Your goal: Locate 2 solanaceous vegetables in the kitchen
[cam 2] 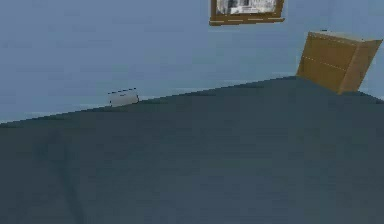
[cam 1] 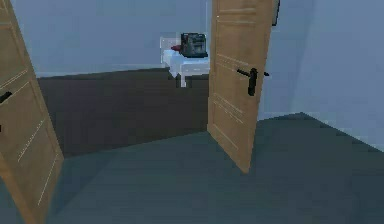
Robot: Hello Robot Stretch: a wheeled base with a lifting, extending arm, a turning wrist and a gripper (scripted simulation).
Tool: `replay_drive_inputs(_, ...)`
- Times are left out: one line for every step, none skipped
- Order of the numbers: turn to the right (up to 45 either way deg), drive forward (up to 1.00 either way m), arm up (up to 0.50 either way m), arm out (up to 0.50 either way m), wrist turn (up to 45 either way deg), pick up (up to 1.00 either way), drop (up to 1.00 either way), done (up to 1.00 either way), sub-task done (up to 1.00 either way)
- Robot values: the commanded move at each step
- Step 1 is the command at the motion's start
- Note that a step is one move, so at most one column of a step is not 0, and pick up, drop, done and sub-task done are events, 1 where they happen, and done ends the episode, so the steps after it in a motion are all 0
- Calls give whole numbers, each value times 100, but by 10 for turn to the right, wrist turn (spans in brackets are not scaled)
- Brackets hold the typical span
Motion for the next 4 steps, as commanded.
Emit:
replay_drive_inputs(-60,0,0,0,0,0,0,0,0)
replay_drive_inputs(0,10,0,0,0,0,0,0,0)
replay_drive_inputs(-180,0,0,0,0,0,0,0,0)
replay_drive_inputs(0,100,0,0,0,0,0,0,0)
